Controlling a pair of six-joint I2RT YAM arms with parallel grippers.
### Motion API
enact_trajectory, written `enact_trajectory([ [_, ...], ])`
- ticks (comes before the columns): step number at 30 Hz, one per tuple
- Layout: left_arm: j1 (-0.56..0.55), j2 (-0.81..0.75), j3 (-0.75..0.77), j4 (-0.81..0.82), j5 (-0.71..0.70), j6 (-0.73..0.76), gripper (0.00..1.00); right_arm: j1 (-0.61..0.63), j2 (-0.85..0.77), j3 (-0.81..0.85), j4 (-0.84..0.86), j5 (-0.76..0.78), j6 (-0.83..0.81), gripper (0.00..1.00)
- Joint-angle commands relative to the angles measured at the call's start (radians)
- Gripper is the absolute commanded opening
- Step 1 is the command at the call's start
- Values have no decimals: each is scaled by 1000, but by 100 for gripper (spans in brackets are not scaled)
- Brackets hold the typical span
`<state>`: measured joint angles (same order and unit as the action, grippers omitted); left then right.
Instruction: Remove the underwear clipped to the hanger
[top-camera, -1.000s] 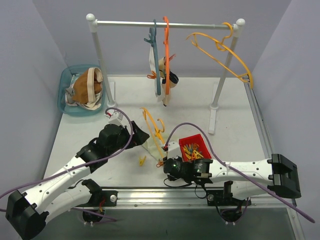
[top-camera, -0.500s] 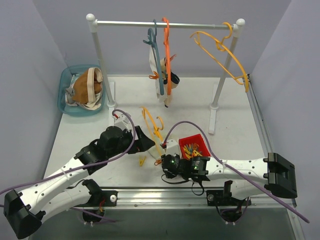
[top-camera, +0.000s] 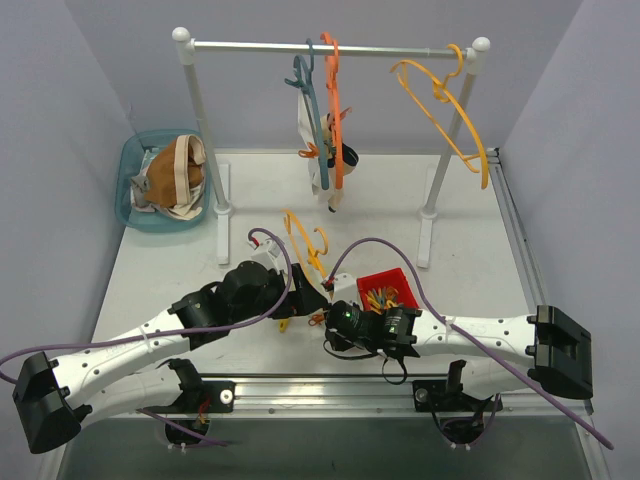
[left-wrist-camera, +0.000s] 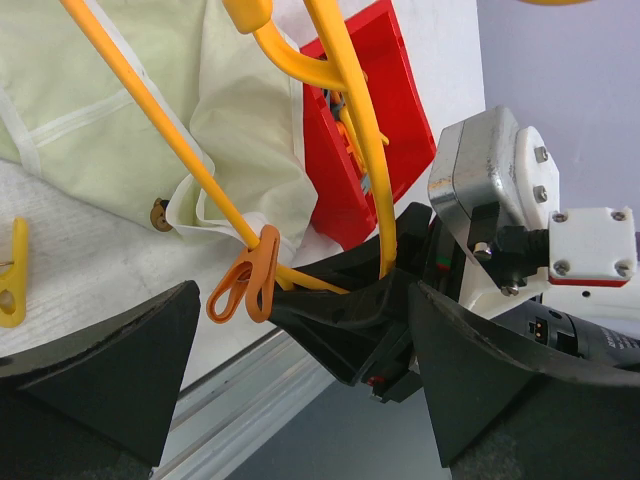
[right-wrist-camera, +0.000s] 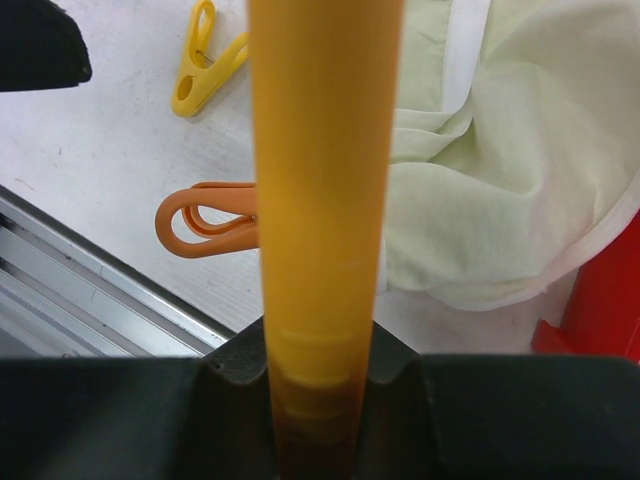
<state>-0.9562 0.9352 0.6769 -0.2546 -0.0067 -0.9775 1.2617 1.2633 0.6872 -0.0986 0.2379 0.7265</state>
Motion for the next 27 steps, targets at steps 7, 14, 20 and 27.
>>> enact_trajectory([
  [7, -29, -3, -51, 101, -70, -44, 95, -24, -61, 9, 40, 18, -22, 0],
  [14, -27, -94, -89, 118, -142, -87, 96, -36, -148, -35, 59, 12, -22, 0],
  [20, -26, -82, -97, 169, -135, -99, 96, -36, -174, -51, 68, 5, -22, 0],
  [27, -29, 77, -60, 301, 2, -101, 90, -41, -173, -43, 71, 12, -24, 0],
])
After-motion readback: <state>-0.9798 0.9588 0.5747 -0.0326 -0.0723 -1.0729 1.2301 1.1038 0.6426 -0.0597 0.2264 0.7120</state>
